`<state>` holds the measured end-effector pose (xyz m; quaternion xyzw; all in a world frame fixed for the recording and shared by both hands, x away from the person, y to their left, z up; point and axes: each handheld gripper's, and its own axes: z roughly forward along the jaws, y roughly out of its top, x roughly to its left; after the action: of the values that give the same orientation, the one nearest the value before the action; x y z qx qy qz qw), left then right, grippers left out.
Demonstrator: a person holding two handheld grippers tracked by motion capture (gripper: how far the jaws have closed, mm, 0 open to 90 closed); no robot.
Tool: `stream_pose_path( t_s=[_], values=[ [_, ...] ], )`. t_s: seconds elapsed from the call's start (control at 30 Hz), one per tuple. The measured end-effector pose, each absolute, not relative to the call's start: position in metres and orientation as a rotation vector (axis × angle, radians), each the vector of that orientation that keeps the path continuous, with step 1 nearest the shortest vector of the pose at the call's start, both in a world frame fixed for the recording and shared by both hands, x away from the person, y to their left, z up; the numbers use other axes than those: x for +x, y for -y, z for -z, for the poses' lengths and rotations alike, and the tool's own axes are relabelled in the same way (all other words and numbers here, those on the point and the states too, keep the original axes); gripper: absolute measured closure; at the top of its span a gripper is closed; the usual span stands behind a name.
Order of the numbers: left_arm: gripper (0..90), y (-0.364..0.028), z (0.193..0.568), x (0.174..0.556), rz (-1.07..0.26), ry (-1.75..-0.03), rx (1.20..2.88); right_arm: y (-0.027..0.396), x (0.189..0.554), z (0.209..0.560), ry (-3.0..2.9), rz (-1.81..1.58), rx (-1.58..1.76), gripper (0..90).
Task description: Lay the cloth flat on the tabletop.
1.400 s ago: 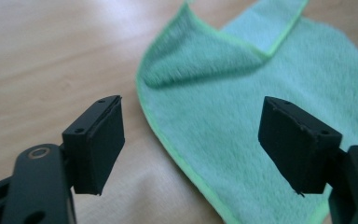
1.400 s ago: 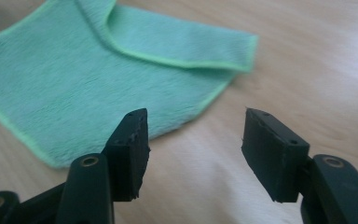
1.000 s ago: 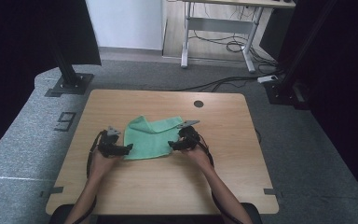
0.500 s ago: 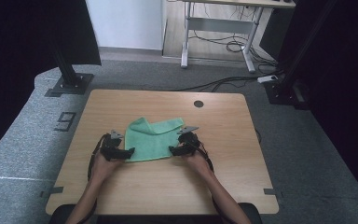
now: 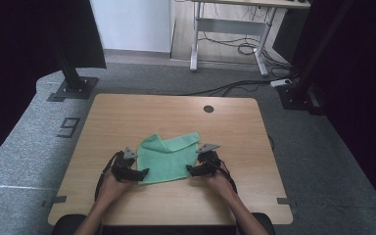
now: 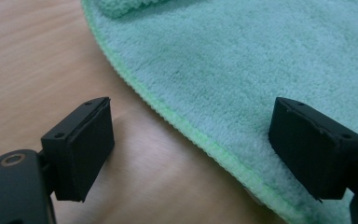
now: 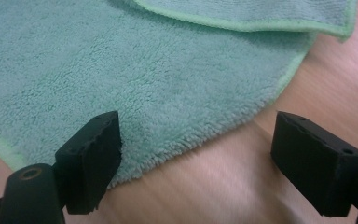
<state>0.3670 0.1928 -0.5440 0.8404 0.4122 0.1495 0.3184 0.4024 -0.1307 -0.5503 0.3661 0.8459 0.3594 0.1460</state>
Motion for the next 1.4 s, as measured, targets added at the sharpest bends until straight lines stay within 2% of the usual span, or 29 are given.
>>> stream_pose_path(
  t_s=[0.2,0.4,0.6,0.67,0.93,1.07,1.13,1.17,1.23,1.4],
  values=[
    [14.9,-0.185,0.542,0.359,-0.367,-1.042,2.244,0.141,0.384,0.551,-2.432,-1.035,1.059,16.3],
    [15.7,-0.182,0.528,0.371,-0.392,-0.984,2.212,0.151,0.368,0.552,-2.422,-1.049,1.054,16.2],
    [26.2,-0.176,0.508,0.403,-0.402,-0.964,2.182,0.154,0.363,0.552,-2.418,-1.050,1.056,15.9],
    [32.3,-0.170,0.502,0.413,-0.404,-0.947,2.188,0.155,0.363,0.552,-2.418,-1.053,1.053,15.7],
    [41.7,-0.142,0.498,0.449,-0.376,-0.895,2.245,0.156,0.363,0.553,-2.416,-1.065,1.044,15.2],
    [51.4,-0.133,0.503,0.462,-0.325,-0.894,2.273,0.156,0.363,0.554,-2.414,-1.068,1.044,15.0],
    [64.1,-0.131,0.506,0.467,-0.272,-0.883,2.288,0.156,0.363,0.554,-2.413,-1.070,1.044,15.0],
    [73.3,-0.131,0.506,0.469,-0.267,-0.881,2.293,0.156,0.363,0.554,-2.412,-1.072,1.044,15.0],
    [85.0,-0.130,0.506,0.470,-0.307,-0.887,2.306,0.156,0.363,0.554,-2.411,-1.074,1.043,15.0],
    [87.4,-0.149,0.490,0.476,-0.417,-1.010,2.209,0.156,0.363,0.554,-2.408,-1.078,1.040,15.0]
  ],
)
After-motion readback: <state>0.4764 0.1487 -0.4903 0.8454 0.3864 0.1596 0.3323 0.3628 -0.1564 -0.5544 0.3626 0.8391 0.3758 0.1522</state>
